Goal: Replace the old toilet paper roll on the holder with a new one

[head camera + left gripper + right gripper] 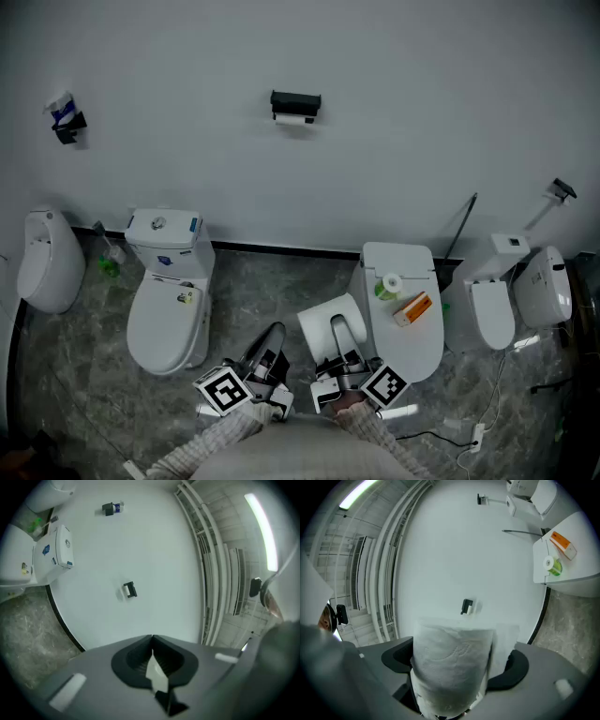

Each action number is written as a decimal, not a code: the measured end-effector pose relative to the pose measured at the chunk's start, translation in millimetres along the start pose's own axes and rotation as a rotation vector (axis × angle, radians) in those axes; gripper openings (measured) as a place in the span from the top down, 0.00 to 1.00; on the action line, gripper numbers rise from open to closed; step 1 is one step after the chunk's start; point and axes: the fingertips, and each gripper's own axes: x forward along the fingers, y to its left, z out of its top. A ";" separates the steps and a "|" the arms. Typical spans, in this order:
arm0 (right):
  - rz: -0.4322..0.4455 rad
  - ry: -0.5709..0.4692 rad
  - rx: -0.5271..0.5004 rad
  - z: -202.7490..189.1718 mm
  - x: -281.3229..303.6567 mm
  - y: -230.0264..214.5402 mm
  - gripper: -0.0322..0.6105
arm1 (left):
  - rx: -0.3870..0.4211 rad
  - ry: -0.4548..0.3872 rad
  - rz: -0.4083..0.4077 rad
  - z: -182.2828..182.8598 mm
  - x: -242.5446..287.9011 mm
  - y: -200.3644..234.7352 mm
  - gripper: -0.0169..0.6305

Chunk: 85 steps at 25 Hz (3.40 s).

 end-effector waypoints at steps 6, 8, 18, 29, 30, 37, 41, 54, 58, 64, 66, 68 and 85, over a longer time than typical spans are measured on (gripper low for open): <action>-0.023 0.021 0.012 6.2 10.8 -20.6 0.27 | -0.024 0.009 0.021 -6.1 13.2 16.0 0.98; -0.024 0.027 0.019 7.7 19.5 -24.4 0.27 | -0.024 0.007 0.028 -2.3 19.7 21.4 0.98; -0.038 0.047 0.020 23.7 100.5 -56.2 0.27 | -0.012 0.020 0.007 42.3 88.9 61.5 0.98; -0.049 0.008 0.015 59.0 253.9 -83.8 0.27 | 0.000 0.069 -0.046 144.0 196.5 109.8 0.98; -0.054 0.002 0.013 61.9 266.1 -87.6 0.27 | 0.001 0.073 -0.052 152.9 205.5 114.5 0.98; -0.077 -0.055 0.020 81.0 321.7 -104.7 0.27 | -0.029 0.113 -0.052 184.8 253.3 146.7 0.98; -0.118 -0.063 0.037 85.9 330.8 -120.5 0.27 | -0.054 0.145 -0.054 184.5 271.7 156.9 0.98; -0.109 -0.006 0.061 130.4 406.9 -157.5 0.27 | -0.061 0.081 -0.027 220.9 356.6 194.2 0.98; -0.081 0.013 0.065 157.3 442.2 -165.8 0.27 | -0.044 0.055 -0.040 237.5 398.8 201.3 0.98; -0.035 0.023 0.056 201.7 486.3 -173.4 0.27 | -0.010 0.006 -0.043 258.8 451.6 211.0 0.98; -0.027 0.024 0.058 213.4 494.8 -176.9 0.27 | -0.013 -0.012 -0.034 261.8 463.1 215.7 0.98; -0.027 0.024 0.060 222.3 500.4 -182.0 0.27 | -0.017 -0.022 -0.023 260.5 470.5 219.5 0.98; -0.035 0.006 0.111 230.0 526.7 -190.0 0.27 | -0.109 -0.019 -0.033 278.4 500.8 227.7 0.98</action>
